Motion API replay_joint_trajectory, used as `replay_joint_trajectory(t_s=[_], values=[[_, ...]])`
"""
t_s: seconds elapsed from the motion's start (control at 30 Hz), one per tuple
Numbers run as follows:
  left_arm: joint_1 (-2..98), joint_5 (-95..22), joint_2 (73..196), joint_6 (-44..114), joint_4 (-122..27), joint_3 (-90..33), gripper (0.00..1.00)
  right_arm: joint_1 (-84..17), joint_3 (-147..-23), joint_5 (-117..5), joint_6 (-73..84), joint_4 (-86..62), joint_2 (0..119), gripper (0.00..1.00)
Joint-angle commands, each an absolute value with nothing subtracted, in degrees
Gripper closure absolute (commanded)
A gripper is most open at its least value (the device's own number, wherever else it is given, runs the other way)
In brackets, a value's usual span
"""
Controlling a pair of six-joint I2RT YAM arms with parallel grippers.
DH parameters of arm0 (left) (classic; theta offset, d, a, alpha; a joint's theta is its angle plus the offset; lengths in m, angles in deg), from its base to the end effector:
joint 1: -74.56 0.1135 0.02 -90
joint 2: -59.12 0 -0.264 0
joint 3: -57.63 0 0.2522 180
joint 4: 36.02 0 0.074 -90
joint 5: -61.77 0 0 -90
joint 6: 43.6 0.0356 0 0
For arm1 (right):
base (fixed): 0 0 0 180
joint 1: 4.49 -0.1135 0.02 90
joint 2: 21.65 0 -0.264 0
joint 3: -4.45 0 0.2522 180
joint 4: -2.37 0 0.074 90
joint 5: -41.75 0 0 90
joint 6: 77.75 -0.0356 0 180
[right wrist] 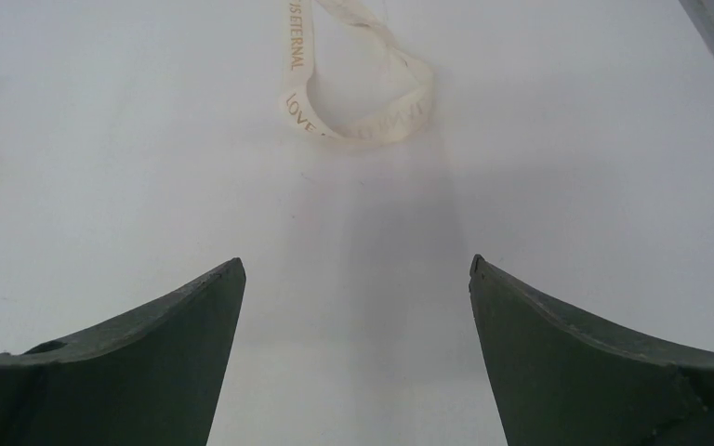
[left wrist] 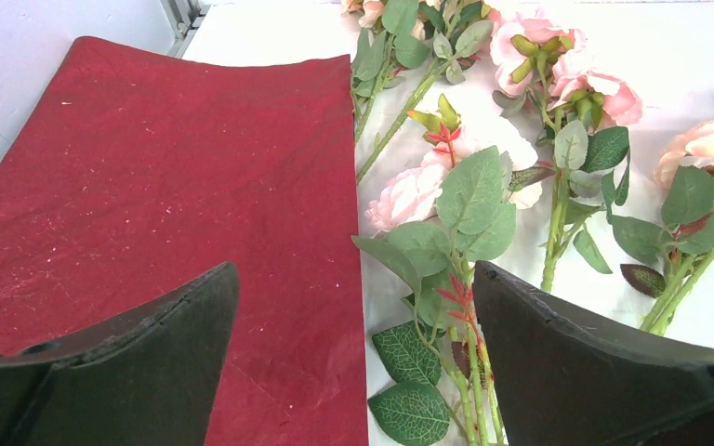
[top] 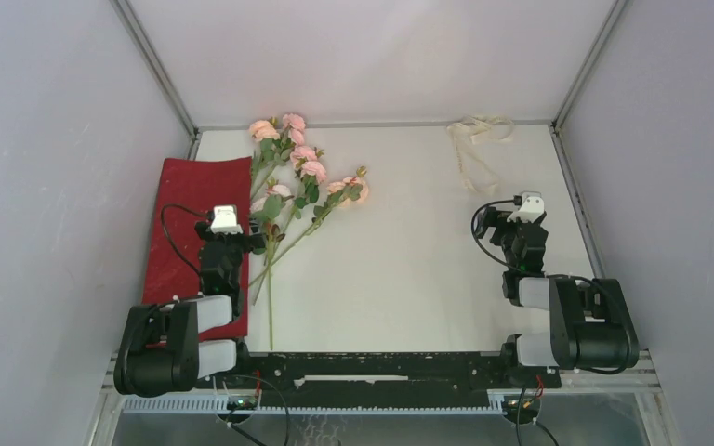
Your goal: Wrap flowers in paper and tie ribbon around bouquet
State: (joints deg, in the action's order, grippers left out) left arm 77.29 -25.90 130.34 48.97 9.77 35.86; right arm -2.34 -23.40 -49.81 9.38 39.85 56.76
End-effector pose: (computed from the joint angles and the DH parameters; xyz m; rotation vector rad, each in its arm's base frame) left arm 0.2080 0.0114 0.1648 -0.0335 1.6353 0.1041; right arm 0.2338 -0.0078 0.1525 0.0594 1.7981 0.0335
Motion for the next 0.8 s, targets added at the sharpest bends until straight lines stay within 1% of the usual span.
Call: replay_joint_trajectory(t_s=[0.0, 0.07, 0.1, 0.13, 0.17, 0.2, 0.23, 0.27, 0.3, 0.33, 0.4, 0.43, 0.47, 0.53, 0.6, 0.67, 0.77], values=[[77.7, -26.1, 130.4, 49.0, 13.6, 35.0, 0.0, -2.5, -26.8, -45.9, 8.2, 37.0, 53.6, 0.0], [77.8, -26.7, 130.3, 49.0, 13.3, 34.7, 0.0, -2.6, -29.9, -44.8, 7.7, 28.4, 48.8, 0.0], [78.6, -29.6, 129.8, 49.0, 13.0, 34.2, 0.0, -2.6, -31.7, -45.0, 7.0, 23.8, 46.7, 0.01], [79.8, -32.1, 128.1, 48.6, 9.4, 33.2, 0.0, -2.3, -33.8, -46.6, 4.6, 18.8, 44.7, 0.0], [80.7, -32.4, 126.4, 47.5, 5.4, 31.0, 0.0, -1.4, -35.9, -50.7, 2.2, 14.3, 43.0, 0.01], [82.0, -35.2, 123.7, 47.4, -3.4, 26.9, 0.01, -0.3, -37.6, -55.5, 0.5, 9.1, 41.5, 0.03], [82.8, -40.6, 121.4, 51.4, -22.7, 20.1, 0.07, -0.1, -39.3, -59.8, -1.0, 5.9, 40.3, 0.06], [82.8, -42.4, 120.2, 57.7, -36.1, 13.5, 0.15, -0.5, -40.7, -62.2, -2.0, 3.4, 39.2, 0.09], [82.7, -41.7, 119.7, 61.6, -47.4, 7.6, 0.18, -1.6, -42.1, -63.1, -2.7, 1.0, 38.2, 0.12], [82.7, -38.5, 119.5, 65.2, -57.9, 2.2, 0.18, -3.2, -43.1, -62.8, -2.9, -1.0, 37.3, 0.13], [83.5, -28.5, 120.1, 69.7, -73.4, -5.5, 0.18, -8.0, -44.6, -60.5, -2.5, -3.9, 35.5, 0.15], [86.3, -26.0, 120.6, 72.1, -79.3, -7.9, 0.17, -10.6, -45.2, -59.3, -1.8, -4.8, 34.8, 0.15], [89.4, -25.9, 121.1, 73.7, -84.2, -9.1, 0.17, -13.2, -45.7, -57.6, -0.8, -5.7, 34.2, 0.16], [96.1, -25.0, 122.1, 76.9, -87.9, -8.9, 0.16, -18.9, -46.7, -53.0, 1.6, -7.0, 33.0, 0.16], [101.2, -22.2, 123.4, 79.7, -87.1, -7.3, 0.15, -24.1, -47.6, -49.8, 3.4, -7.6, 32.6, 0.16], [104.2, -22.6, 125.7, 81.8, -87.4, -6.6, 0.14, -28.2, -48.2, -48.3, 5.1, -7.4, 32.6, 0.16], [105.8, -24.5, 129.8, 84.4, -88.1, -6.1, 0.1, -34.5, -49.3, -44.0, 7.8, -8.1, 33.4, 0.16]])
